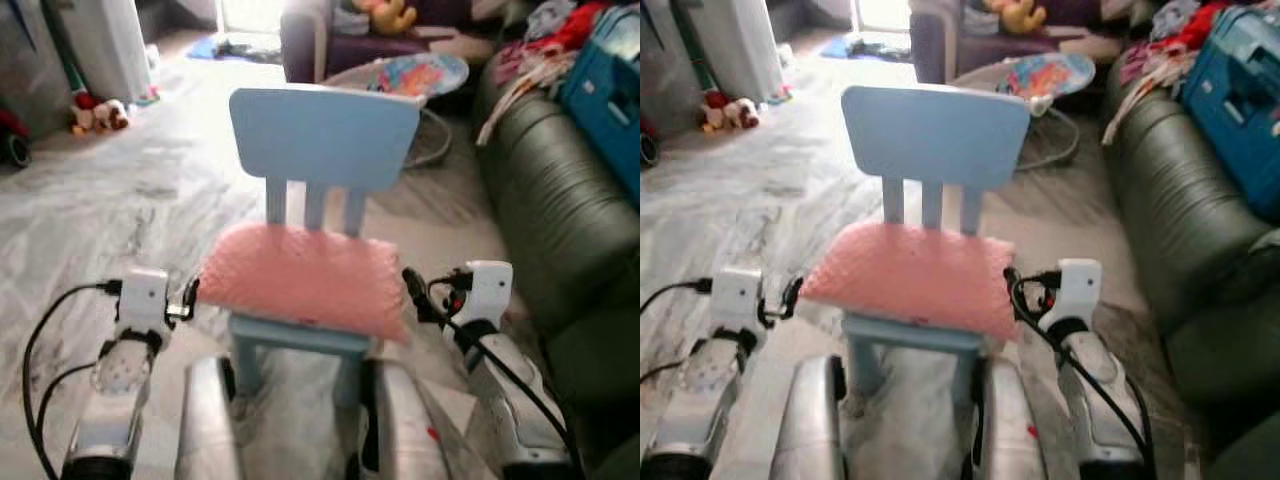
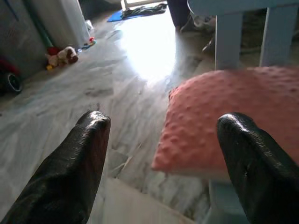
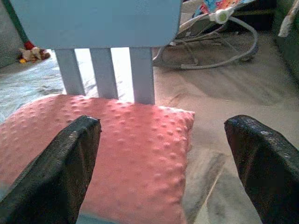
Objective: Move the pillow to the sofa
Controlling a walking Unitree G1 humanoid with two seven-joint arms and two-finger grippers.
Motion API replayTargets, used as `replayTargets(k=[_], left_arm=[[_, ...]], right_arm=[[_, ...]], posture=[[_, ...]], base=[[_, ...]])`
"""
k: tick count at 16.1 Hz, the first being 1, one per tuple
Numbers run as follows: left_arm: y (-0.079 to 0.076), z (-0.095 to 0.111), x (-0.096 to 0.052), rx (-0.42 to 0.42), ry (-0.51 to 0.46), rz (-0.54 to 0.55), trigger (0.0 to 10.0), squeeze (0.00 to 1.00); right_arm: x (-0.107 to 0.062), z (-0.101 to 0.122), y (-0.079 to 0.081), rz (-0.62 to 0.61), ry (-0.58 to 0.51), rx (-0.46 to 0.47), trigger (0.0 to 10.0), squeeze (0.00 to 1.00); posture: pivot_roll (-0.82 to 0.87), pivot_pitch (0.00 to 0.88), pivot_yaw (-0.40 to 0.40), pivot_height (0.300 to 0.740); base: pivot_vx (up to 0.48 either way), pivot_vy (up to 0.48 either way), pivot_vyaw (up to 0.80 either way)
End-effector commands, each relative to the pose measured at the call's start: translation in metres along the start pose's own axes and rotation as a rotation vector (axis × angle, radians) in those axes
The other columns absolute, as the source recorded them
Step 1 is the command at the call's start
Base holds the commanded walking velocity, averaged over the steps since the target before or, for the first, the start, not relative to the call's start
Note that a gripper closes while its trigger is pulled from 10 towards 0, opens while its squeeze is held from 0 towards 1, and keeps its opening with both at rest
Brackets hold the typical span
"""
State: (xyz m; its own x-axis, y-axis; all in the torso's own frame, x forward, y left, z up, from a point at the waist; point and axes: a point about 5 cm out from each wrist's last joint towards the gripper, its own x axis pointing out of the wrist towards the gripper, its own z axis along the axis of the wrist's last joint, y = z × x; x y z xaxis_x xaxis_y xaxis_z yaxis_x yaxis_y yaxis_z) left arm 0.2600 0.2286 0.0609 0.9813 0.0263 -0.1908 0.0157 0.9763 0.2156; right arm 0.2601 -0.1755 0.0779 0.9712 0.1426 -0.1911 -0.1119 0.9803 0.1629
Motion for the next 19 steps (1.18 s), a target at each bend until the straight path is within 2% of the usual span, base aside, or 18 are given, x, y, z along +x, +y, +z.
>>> replayTargets(k=[1, 13, 14, 15, 16, 19], left_arm=[[0.002, 0.010, 0.005, 0.018, -0.033, 0.004, 10.0, 0.00], [0.002, 0.010, 0.005, 0.018, -0.033, 0.004, 10.0, 0.00], [-0.001, 0.014, 0.019, 0.017, -0.020, 0.022, 10.0, 0.00], [-0.005, 0.020, 0.037, 0.017, -0.001, 0.040, 10.0, 0.00], [-0.008, 0.021, 0.042, 0.015, 0.009, 0.046, 10.0, 0.00], [-0.013, 0.020, 0.042, 0.006, 0.010, 0.047, 10.0, 0.00]], right_arm=[[0.000, 0.001, 0.000, 0.006, 0.001, 0.000, 10.0, 0.00], [0.000, 0.001, 0.000, 0.006, 0.001, 0.000, 10.0, 0.00], [0.017, -0.002, 0.013, 0.086, 0.041, 0.025, 10.0, 0.00], [0.037, -0.003, 0.030, 0.181, 0.079, 0.060, 10.0, 0.00], [0.042, -0.002, 0.035, 0.219, 0.090, 0.059, 10.0, 0.00], [0.044, -0.002, 0.039, 0.232, 0.081, 0.060, 10.0, 0.00]], posture=[[0.00, 0.000, -0.073, 0.492], [0.00, 0.000, -0.073, 0.492], [0.01, 0.168, -0.087, 0.487], [0.02, 0.172, -0.089, 0.487], [0.02, 0.175, -0.091, 0.487], [0.01, 0.175, -0.098, 0.468]], base=[[0.000, 0.000, 0.00], [0.000, 0.000, 0.00], [0.000, 0.000, 0.00], [0.000, 0.000, 0.00], [0.000, 0.000, 0.00], [0.000, 0.000, 0.00]])
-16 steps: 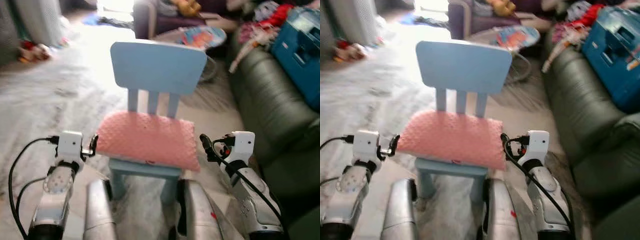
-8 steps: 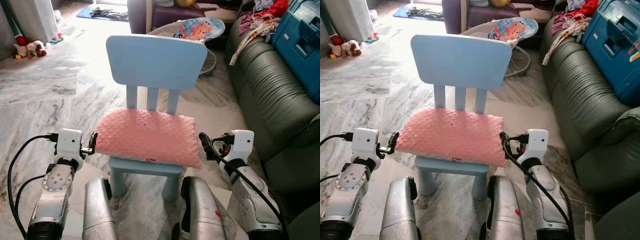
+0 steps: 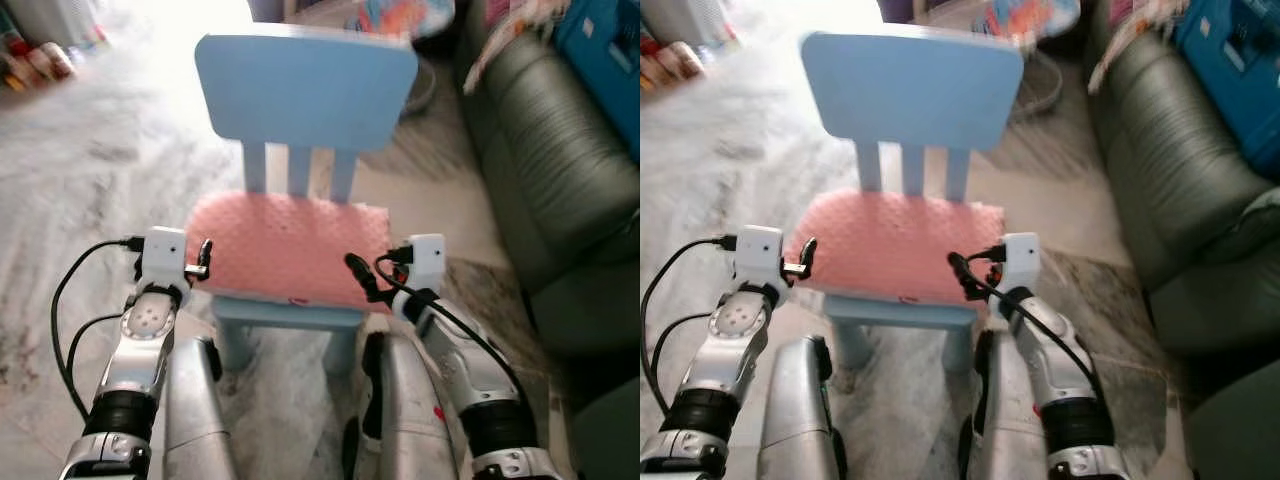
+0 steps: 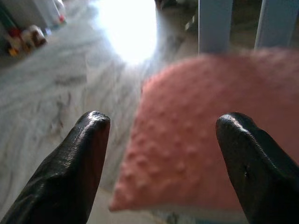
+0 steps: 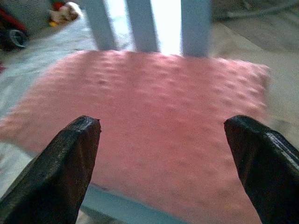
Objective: Move the pillow to the sofa
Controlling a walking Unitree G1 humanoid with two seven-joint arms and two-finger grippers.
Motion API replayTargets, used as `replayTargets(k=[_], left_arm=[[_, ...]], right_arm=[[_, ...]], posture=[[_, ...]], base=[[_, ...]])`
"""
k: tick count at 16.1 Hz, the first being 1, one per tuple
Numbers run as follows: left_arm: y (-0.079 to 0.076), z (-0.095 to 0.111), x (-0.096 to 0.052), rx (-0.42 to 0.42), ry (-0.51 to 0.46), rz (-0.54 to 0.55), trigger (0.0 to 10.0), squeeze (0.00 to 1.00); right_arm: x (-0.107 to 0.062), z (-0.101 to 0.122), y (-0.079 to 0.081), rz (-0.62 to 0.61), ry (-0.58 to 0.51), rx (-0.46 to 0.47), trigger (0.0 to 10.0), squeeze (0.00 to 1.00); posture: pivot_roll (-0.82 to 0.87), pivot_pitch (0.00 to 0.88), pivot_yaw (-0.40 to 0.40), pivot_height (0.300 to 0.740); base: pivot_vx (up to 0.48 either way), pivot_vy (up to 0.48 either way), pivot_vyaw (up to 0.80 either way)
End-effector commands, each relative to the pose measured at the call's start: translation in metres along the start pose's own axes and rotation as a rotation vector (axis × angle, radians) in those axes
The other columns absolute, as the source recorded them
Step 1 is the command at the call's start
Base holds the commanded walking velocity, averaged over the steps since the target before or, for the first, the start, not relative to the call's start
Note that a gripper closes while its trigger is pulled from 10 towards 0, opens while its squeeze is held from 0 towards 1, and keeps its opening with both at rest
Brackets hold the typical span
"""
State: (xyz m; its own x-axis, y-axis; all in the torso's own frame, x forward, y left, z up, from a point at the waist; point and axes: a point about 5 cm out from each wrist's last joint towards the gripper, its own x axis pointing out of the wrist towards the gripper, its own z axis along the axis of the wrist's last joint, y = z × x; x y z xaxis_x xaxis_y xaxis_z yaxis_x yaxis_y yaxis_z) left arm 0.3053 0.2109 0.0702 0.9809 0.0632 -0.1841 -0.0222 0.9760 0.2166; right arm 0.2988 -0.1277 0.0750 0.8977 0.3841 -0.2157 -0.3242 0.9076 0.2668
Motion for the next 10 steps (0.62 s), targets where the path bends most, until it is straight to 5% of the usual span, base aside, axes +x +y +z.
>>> replayTargets(k=[1, 10], left_arm=[[0.001, -0.002, 0.001, 0.012, 0.009, 0.010, 10.0, 0.00], [0.008, -0.020, 0.005, -0.017, 0.076, 0.037, 10.0, 0.00]], right_arm=[[0.001, -0.002, -0.003, -0.011, -0.001, 0.012, 10.0, 0.00], [0.026, -0.025, -0.007, -0.016, 0.165, -0.021, 10.0, 0.00]], posture=[[0.01, 0.173, -0.099, 0.468], [0.02, 0.233, -0.109, 0.468]], base=[[0.000, 0.000, 0.00], [0.000, 0.000, 0.00]])
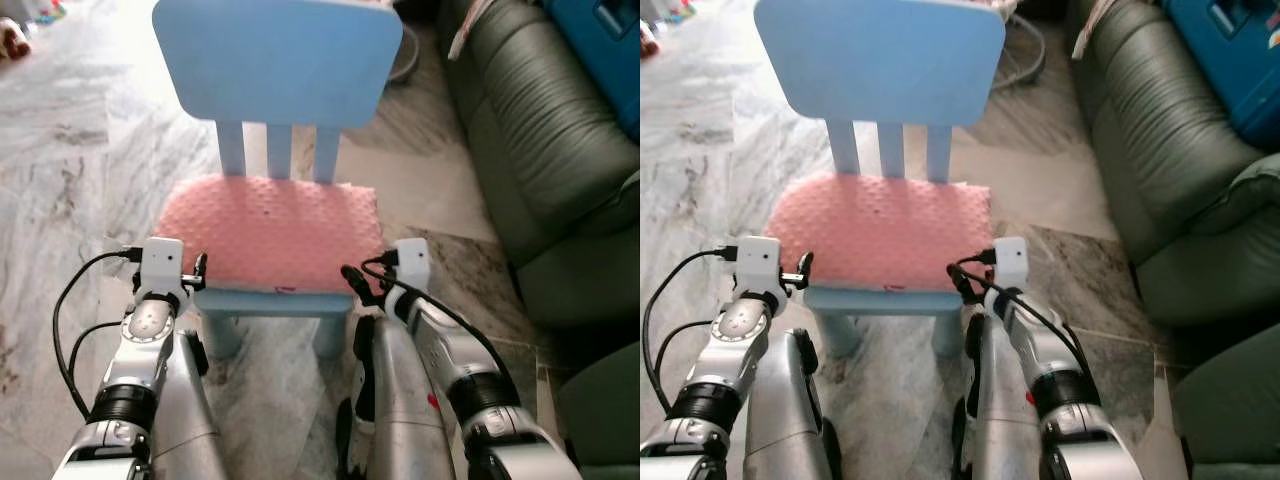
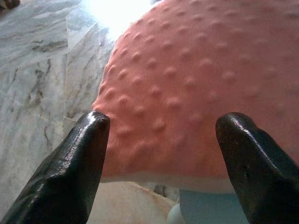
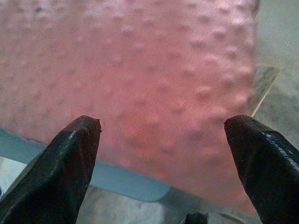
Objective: Move the pillow to the sofa
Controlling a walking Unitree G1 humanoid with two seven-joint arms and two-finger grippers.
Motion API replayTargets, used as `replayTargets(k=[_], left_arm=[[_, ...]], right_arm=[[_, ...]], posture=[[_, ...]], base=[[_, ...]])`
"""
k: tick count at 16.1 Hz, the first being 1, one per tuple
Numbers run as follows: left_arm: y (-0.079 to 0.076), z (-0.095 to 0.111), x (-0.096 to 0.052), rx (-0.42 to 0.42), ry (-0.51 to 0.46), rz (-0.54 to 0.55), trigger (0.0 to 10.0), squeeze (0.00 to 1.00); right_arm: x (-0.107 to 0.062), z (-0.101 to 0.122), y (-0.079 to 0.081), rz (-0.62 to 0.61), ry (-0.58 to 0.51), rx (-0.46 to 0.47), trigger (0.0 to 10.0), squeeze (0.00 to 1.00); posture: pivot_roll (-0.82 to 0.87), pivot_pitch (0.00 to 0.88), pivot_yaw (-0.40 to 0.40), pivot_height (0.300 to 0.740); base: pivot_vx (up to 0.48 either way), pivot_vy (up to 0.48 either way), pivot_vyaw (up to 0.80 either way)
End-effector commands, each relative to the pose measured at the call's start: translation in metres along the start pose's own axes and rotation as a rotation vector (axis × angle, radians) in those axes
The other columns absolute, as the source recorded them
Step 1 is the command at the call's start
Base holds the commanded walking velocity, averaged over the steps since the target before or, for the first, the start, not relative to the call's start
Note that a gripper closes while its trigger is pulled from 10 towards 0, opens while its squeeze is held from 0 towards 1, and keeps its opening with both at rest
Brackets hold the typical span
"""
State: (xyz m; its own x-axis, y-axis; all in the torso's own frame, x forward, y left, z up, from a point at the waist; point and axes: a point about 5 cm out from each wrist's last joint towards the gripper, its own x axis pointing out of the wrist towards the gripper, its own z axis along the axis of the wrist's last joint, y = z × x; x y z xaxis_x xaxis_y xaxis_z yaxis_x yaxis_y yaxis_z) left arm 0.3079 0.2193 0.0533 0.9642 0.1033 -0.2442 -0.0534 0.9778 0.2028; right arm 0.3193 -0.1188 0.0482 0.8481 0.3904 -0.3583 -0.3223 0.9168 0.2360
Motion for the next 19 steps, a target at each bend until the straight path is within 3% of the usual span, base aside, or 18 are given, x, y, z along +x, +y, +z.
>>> replayTargets(k=[1, 6, 7, 8, 13, 19], left_arm=[[0.004, -0.002, 0.000, 0.000, -0.002, 0.011, 10.0, 0.00], [-0.001, -0.006, 0.003, 0.023, -0.006, -0.004, 10.0, 0.00], [-0.002, -0.010, 0.004, 0.030, 0.002, -0.002, 4.1, 0.00], [-0.004, -0.013, 0.005, 0.025, 0.013, -0.002, 0.0, 0.00], [-0.011, -0.024, 0.003, 0.054, 0.047, -0.020, 0.0, 0.00], [-0.007, -0.029, 0.001, 0.058, 0.056, -0.004, 0.0, 0.00]], right_arm=[[0.001, -0.005, -0.001, 0.003, 0.019, 0.013, 10.0, 0.00], [0.010, -0.016, 0.007, 0.049, 0.079, -0.031, 10.0, 0.00], [0.013, -0.017, 0.011, 0.047, 0.085, -0.047, 3.9, 0.00], [0.016, -0.017, 0.014, 0.042, 0.088, -0.057, 0.0, 0.00], [0.020, -0.018, 0.026, 0.059, 0.079, -0.079, 0.0, 0.00], [0.017, -0.027, 0.017, 0.017, 0.101, -0.044, 0.0, 0.00]], posture=[[0.02, 0.236, -0.109, 0.468], [0.04, 0.273, -0.111, 0.468], [0.03, 0.278, -0.116, 0.468], [0.03, 0.280, -0.116, 0.468], [0.02, 0.284, -0.122, 0.468], [0.03, 0.273, -0.138, 0.468]], base=[[0.000, 0.000, 0.00], [0.000, 0.000, 0.00], [0.000, 0.000, 0.00], [0.000, 0.000, 0.00], [0.000, 0.000, 0.00], [0.000, 0.000, 0.00]])
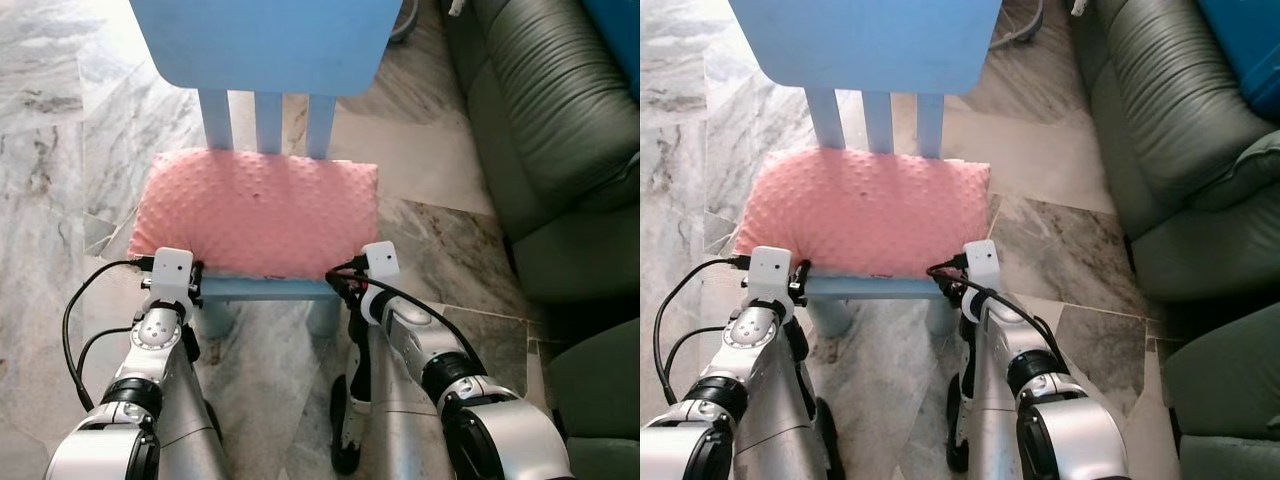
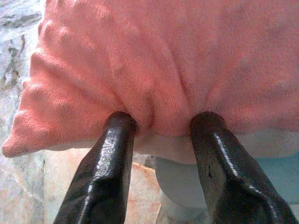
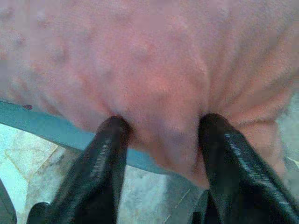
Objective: Move the pillow to the sofa
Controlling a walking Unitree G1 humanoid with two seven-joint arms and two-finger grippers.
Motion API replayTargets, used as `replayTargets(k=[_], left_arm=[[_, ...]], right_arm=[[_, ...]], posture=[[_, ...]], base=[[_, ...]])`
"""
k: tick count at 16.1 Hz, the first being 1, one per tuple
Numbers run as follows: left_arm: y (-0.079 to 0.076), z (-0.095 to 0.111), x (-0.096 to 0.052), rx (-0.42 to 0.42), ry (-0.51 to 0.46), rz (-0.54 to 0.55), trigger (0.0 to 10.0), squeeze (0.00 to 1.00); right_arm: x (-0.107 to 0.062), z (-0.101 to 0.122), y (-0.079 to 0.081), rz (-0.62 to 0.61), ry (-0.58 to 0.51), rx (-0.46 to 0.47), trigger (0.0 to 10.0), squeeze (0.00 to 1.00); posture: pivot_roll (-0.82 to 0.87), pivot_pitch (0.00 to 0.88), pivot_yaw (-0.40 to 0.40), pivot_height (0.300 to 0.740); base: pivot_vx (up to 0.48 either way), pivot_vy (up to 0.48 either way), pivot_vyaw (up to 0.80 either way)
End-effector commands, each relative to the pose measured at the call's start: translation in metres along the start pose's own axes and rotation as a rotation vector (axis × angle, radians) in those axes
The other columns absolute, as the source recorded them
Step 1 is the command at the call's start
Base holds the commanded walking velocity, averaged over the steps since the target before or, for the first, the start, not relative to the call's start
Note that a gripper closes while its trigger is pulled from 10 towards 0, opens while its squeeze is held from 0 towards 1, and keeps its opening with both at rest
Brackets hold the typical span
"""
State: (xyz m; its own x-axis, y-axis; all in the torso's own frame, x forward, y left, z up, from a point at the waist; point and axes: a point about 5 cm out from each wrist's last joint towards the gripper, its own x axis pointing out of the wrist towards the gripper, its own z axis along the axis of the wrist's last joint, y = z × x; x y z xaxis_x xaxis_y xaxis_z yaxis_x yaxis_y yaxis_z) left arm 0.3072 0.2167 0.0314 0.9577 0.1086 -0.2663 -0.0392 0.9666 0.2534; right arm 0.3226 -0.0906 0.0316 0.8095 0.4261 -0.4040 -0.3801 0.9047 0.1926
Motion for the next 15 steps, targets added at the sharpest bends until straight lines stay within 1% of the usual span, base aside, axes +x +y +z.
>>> replayTargets(k=[1, 4, 8, 10, 14, 15], left_arm=[[0.000, -0.009, -0.003, -0.005, 0.039, 0.010, 0.0, 0.00], [-0.003, -0.009, -0.002, -0.006, 0.043, 0.009, 0.0, 0.00], [-0.003, -0.007, 0.000, -0.001, 0.054, 0.031, 0.0, 0.00], [-0.004, -0.001, 0.004, -0.002, 0.046, 0.033, 0.0, 0.00], [-0.003, 0.008, 0.010, -0.041, 0.043, 0.054, 0.0, 0.00], [-0.001, 0.014, 0.013, -0.049, 0.032, 0.068, 0.0, 0.00]], right_arm=[[-0.002, -0.011, -0.002, -0.019, 0.044, 0.018, 0.0, 0.00], [-0.002, -0.010, -0.003, -0.018, 0.048, 0.002, 0.0, 0.00], [-0.001, -0.005, -0.008, -0.030, 0.046, -0.012, 0.0, 0.00], [-0.001, 0.001, -0.013, -0.044, 0.039, -0.026, 0.0, 0.00], [-0.001, 0.008, -0.016, -0.050, 0.021, -0.045, 0.0, 0.00], [0.000, 0.016, -0.018, -0.052, -0.001, -0.058, 0.0, 0.00]], posture=[[0.03, 0.269, -0.141, 0.468], [0.02, 0.255, -0.148, 0.468], [0.02, 0.225, -0.153, 0.468], [0.01, 0.189, -0.154, 0.468], [0.00, 0.157, -0.149, 0.468], [0.01, 0.109, -0.141, 0.468]], base=[[0.000, 0.000, 0.00], [0.000, 0.000, 0.00], [0.000, 0.000, 0.00], [0.000, 0.000, 0.00], [0.000, 0.000, 0.00], [0.000, 0.000, 0.00]])
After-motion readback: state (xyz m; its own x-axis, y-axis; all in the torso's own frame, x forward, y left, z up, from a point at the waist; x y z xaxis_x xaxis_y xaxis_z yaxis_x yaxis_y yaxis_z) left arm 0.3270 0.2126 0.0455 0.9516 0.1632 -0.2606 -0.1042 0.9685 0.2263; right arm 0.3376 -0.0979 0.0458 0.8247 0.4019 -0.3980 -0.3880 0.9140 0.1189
